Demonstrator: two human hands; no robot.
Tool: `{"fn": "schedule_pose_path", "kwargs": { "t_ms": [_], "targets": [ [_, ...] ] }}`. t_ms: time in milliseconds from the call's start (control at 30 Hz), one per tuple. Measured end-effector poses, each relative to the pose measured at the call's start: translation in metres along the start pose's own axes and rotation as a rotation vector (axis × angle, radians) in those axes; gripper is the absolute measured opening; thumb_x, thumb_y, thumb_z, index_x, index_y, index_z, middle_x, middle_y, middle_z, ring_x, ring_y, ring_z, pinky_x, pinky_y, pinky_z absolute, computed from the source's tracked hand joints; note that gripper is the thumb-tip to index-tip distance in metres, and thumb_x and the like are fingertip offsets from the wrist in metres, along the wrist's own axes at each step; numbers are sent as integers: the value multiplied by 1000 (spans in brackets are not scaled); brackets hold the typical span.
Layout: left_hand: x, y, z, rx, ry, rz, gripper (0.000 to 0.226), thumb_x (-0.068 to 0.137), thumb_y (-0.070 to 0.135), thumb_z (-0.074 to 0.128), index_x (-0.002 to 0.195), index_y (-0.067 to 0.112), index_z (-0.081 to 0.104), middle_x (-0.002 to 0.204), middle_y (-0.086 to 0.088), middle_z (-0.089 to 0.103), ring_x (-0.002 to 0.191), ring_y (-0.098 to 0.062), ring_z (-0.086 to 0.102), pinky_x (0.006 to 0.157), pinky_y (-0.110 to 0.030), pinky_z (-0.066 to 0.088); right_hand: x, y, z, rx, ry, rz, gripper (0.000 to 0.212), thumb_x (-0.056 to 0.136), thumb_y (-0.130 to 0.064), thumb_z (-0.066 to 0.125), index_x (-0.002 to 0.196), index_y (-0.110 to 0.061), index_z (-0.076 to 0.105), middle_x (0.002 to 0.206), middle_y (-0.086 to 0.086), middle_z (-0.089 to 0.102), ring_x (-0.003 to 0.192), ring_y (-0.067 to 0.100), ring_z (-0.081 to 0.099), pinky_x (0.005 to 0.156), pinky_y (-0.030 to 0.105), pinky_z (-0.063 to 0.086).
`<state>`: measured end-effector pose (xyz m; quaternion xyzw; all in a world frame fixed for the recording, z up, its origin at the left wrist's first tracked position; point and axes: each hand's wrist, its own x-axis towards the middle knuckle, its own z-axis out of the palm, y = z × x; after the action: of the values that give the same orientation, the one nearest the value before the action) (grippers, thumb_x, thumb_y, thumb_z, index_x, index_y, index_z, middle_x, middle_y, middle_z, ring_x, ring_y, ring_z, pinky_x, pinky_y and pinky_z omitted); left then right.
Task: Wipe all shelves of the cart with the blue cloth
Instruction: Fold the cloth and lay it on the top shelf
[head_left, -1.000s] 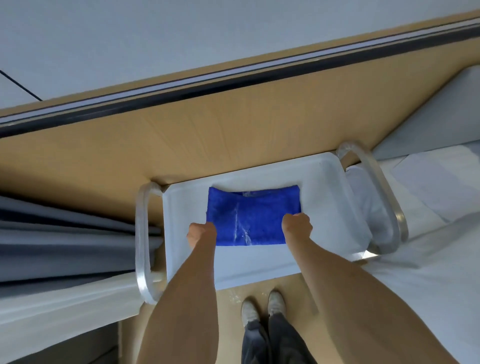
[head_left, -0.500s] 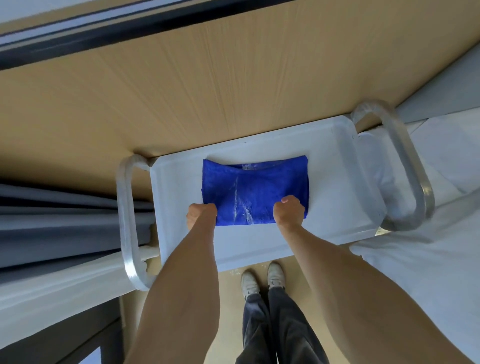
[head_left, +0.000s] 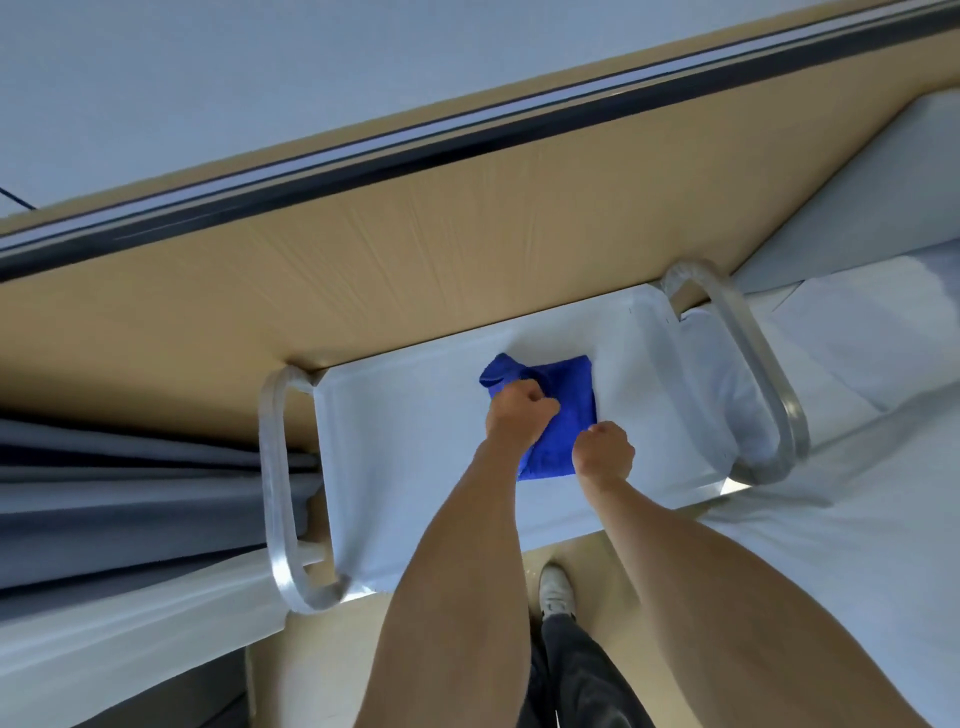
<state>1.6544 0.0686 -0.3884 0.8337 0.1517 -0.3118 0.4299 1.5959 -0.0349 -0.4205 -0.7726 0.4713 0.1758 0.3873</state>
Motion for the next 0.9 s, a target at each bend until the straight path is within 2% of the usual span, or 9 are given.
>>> {"fn": "schedule_pose_path", "kwargs": {
  "t_ms": [100, 167, 267, 333, 433, 533, 600, 733, 900],
  "targets": [
    [8, -3, 25, 102, 9, -46, 15, 88, 20, 46, 74, 17, 53, 68, 2, 50, 65, -19, 48, 59, -30, 38, 8, 12, -7, 65, -7, 63, 35, 101, -17, 36, 125, 0, 55, 123, 17, 60, 111, 36, 57, 87, 37, 43],
    [15, -22, 33, 200, 105, -131, 19, 92, 21, 44, 101, 14, 59, 96, -5, 60, 87, -25, 60, 68, -31, 45, 20, 24, -2, 135, -25, 121, 44, 102, -33, 37, 126, -2, 55, 123, 17, 60, 109, 35, 56, 87, 37, 41],
    [20, -62, 38, 182, 203, -309, 36, 91, 24, 50, 124, 10, 50, 121, -10, 54, 109, -31, 57, 84, -38, 49, 36, 43, 13, 179, -46, 149, 51, 97, -49, 44, 107, 0, 59, 104, 16, 63, 89, 29, 54, 83, 39, 43],
    [23, -82, 43, 70, 197, -409, 38, 88, 24, 55, 122, 7, 49, 117, -12, 56, 103, -31, 59, 79, -37, 49, 43, 49, 23, 190, -32, 152, 50, 92, -53, 52, 94, -4, 55, 93, 12, 60, 82, 28, 54, 80, 40, 46],
    [30, -98, 50, -74, 168, -435, 33, 83, 30, 62, 106, 8, 58, 96, -8, 62, 78, -26, 60, 64, -31, 48, 47, 45, 33, 313, -51, 208, 58, 84, -59, 64, 101, -4, 55, 93, 10, 61, 83, 27, 58, 73, 37, 44],
    [33, -101, 56, -137, 139, -425, 17, 80, 23, 60, 90, 10, 61, 84, -5, 61, 65, -21, 53, 61, -28, 45, 50, 38, 37, 409, -103, 292, 57, 80, -57, 70, 100, -5, 55, 88, 9, 62, 78, 25, 59, 70, 34, 47],
    [31, -94, 55, -233, 118, -426, 12, 78, 19, 58, 86, 10, 57, 78, -5, 57, 63, -20, 49, 60, -28, 44, 49, 33, 36, 411, -153, 314, 47, 82, -45, 70, 103, -5, 56, 90, 10, 63, 80, 27, 60, 72, 36, 50],
    [20, -74, 34, -397, 108, -411, 9, 72, 7, 54, 80, 10, 51, 76, -8, 52, 61, -22, 46, 55, -27, 44, 35, 12, 29, 423, -171, 268, 34, 83, -18, 60, 114, -4, 56, 91, 9, 57, 81, 29, 56, 88, 45, 56],
    [5, -35, -16, -529, 194, -314, 16, 77, 6, 54, 92, 12, 57, 92, -10, 63, 73, -23, 56, 67, -30, 53, 5, -47, 11, 439, -129, 85, 38, 83, -9, 55, 120, -3, 55, 106, 15, 62, 83, 30, 58, 82, 41, 56]
  ]
}}
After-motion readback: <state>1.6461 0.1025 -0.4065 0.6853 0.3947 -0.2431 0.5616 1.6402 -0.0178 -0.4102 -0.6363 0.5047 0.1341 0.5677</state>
